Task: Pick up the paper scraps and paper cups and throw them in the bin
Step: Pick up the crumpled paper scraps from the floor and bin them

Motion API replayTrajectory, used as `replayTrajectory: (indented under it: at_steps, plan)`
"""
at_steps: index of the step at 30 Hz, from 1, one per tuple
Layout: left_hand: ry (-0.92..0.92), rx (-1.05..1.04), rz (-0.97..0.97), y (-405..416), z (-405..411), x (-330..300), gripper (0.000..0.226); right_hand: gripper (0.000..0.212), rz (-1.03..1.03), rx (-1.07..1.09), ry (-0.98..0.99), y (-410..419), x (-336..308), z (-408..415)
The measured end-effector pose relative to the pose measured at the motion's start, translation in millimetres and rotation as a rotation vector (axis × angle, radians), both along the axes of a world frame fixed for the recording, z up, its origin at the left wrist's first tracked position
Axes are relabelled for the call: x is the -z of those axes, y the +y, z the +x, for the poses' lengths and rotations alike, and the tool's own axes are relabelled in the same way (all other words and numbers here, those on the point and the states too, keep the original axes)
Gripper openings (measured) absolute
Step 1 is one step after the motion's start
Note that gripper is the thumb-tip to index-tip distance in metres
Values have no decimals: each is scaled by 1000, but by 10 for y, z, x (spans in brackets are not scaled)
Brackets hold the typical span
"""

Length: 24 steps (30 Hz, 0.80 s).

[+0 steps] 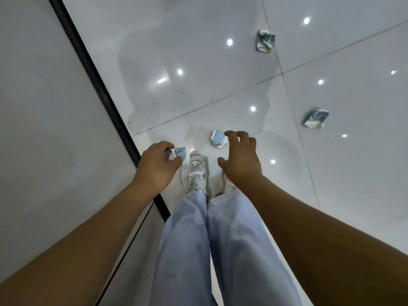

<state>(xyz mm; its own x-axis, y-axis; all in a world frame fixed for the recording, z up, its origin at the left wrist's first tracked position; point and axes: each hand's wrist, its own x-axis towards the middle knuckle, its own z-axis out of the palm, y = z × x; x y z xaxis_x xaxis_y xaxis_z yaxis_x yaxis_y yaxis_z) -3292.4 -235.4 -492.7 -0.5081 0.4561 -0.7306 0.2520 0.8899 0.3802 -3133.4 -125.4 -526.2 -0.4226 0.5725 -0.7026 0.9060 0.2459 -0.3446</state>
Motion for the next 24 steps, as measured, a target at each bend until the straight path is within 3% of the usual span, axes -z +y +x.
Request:
replayTrajectory:
  at_steps: [13,19,24]
  plan:
    - [30,-116,58,0,135,1956,33,82,55,-157,-94,-199,2462,-67]
    - [-3,-112,30,-32,294,2243,32,62,151,-140,15,-351,2703,219]
    - [-10,-59,19,169,343,1922,33,64,79,-82,11,-224,2219,347]
